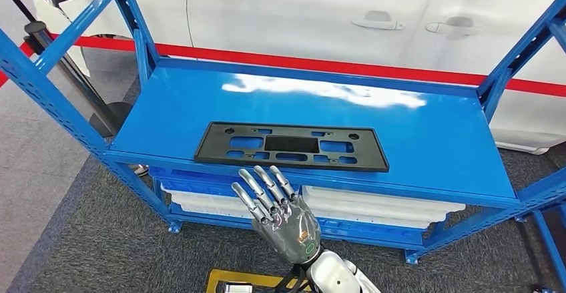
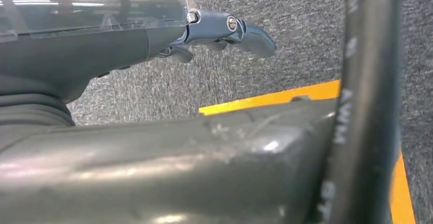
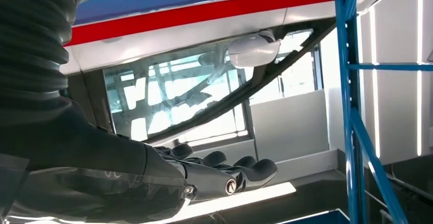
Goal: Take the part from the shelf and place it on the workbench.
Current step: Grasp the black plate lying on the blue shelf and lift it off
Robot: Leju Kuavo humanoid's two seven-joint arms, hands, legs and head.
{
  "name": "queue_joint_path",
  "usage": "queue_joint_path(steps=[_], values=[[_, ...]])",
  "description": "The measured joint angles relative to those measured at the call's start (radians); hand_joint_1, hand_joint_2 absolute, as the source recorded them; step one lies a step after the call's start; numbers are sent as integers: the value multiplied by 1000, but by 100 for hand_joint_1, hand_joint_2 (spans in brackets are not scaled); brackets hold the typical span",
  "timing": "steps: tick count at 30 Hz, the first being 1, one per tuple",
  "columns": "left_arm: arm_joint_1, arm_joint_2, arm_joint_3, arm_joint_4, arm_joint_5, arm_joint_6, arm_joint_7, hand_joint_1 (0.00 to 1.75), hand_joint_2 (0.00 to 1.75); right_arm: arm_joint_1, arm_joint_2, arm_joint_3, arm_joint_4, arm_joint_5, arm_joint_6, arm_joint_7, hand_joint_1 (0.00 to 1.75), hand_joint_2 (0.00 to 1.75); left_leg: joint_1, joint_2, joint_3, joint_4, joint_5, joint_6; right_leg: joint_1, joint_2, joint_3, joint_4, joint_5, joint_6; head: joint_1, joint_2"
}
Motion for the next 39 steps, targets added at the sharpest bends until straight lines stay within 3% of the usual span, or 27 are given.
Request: queue_joint_path(steps=[2,3,5,8,10,13,14,15,16,18,20,24,26,28,29,30,31,34,36,39], values=[[0,0,-1,0,-1,0,0,0,0,4,6,-12,10,-4,0,-8,0,175,-4,-1,25,-1,-19,-3,6,0,15,-109,102,-16,0,0],[-1,-2,-1,2,-2,0,0,0,0,4,9,-19,18,-6,0,-12,0,175,-6,-1,36,-2,-28,-5,12,0,28,-165,140,-26,0,0],[-5,-4,-2,5,-2,2,0,0,0,6,16,-32,34,-10,0,-19,0,175,-6,0,47,-4,-40,-15,22,0,44,-237,166,-43,0,0],[-8,-3,-5,6,-2,5,0,0,0,11,27,-46,49,-12,0,-25,0,175,-6,1,66,1,-45,-33,20,2,67,-262,170,-52,1,0],[-13,-2,-7,6,-6,8,-1,0,0,8,37,-55,60,-12,0,-27,0,175,-5,2,52,47,-67,-43,11,2,91,-277,169,-57,1,0],[-18,-1,-11,7,-13,15,0,0,0,3,44,-67,87,-1,0,-7,0,175,4,3,-48,207,-135,-56,8,1,104,-284,159,-61,1,0],[-18,0,-14,7,-15,17,3,0,0,2,44,-71,99,5,0,7,0,175,8,3,-76,238,-143,-60,7,2,106,-283,155,-60,1,0],[-17,2,-18,7,-18,19,6,0,0,-1,44,-75,112,10,0,24,0,175,11,3,-90,237,-129,-64,6,3,110,-282,151,-58,1,0],[-18,3,-21,7,-21,20,8,0,0,-6,43,-80,126,15,0,44,0,175,14,3,-87,200,-93,-67,4,5,115,-281,146,-55,1,0],[-20,4,-28,7,-24,21,10,0,0,-23,38,-89,157,24,0,88,0,175,18,4,-52,77,-9,-74,2,5,125,-275,137,-45,1,0],[-25,5,-33,7,-26,19,11,0,0,-46,32,-103,192,29,0,128,0,175,14,5,-35,8,19,-68,2,5,125,-270,131,-34,1,0],[-29,7,-47,7,-29,16,13,0,0,-81,16,-137,251,29,-1,159,0,175,12,7,-32,-3,34,-34,3,4,122,-263,122,-10,1,0],[-33,8,-51,7,-29,15,13,0,0,-96,9,-151,274,26,-1,162,0,175,15,8,-29,-11,40,-22,1,3,90,-196,80,-2,2,0],[-36,8,-52,7,-29,12,13,0,0,-109,5,-167,307,23,-1,167,0,175,13,9,-30,-12,40,-16,-1,3,26,-69,23,3,2,0],[-36,9,-53,7,-28,11,13,0,0,-115,2,-175,328,21,-1,168,0,175,12,8,-30,-11,39,-14,-2,3,-2,-20,11,4,2,0],[-36,10,-53,7,-27,9,13,0,0,-122,-1,-184,349,18,-1,167,0,175,12,8,-30,-11,39,-14,-2,3,-15,-1,16,4,2,0],[-36,10,-54,7,-27,8,13,0,0,-130,-4,-193,369,17,-1,165,0,175,11,7,-29,-11,38,-14,-3,3,-10,-20,40,3,2,0],[-40,11,-57,7,-29,3,13,0,0,-163,-6,-215,415,11,-1,161,0,175,9,5,-25,-8,33,-21,0,2,73,-205,136,-9,2,0],[-42,11,-58,7,-29,0,13,0,0,-182,-6,-224,438,8,-2,159,0,175,5,4,-26,-7,28,-32,5,3,101,-269,148,-15,1,0],[-45,12,-59,7,-27,-1,13,0,0,-201,-5,-234,461,7,-3,160,0,175,5,6,-23,-6,18,-51,3,5,109,-281,144,-28,1,0]])
